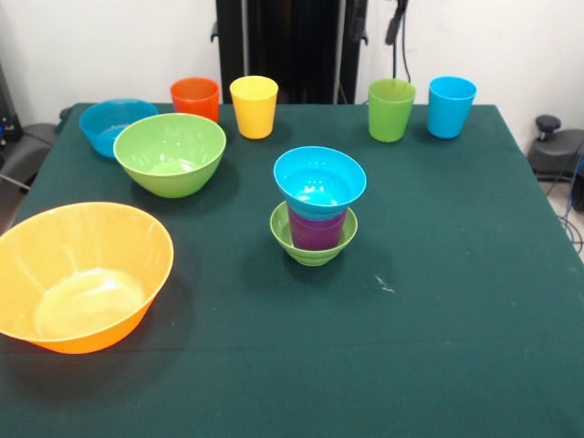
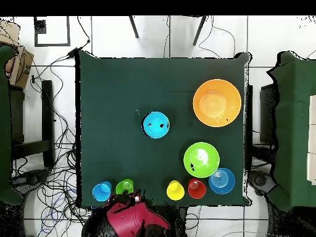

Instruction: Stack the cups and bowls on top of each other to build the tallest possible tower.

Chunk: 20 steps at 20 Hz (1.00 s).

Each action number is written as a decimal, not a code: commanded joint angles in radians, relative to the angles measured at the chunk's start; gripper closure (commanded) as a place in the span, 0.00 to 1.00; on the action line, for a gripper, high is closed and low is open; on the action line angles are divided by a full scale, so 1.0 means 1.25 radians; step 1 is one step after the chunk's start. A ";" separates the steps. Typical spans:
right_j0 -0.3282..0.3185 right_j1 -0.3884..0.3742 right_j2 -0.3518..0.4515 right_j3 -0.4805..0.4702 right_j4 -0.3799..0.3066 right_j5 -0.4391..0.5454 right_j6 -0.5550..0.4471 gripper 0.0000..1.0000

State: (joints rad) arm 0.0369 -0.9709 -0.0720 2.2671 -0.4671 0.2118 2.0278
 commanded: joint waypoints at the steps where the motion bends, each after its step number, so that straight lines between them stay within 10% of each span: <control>1: 0.051 0.153 -0.044 -0.086 -0.038 -0.023 0.100 0.00; 20: 0.012 0.282 0.020 -0.103 -0.008 -0.138 0.065 0.00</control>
State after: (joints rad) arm 0.0916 -0.7081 -0.1426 2.2085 -0.4661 0.1089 2.0278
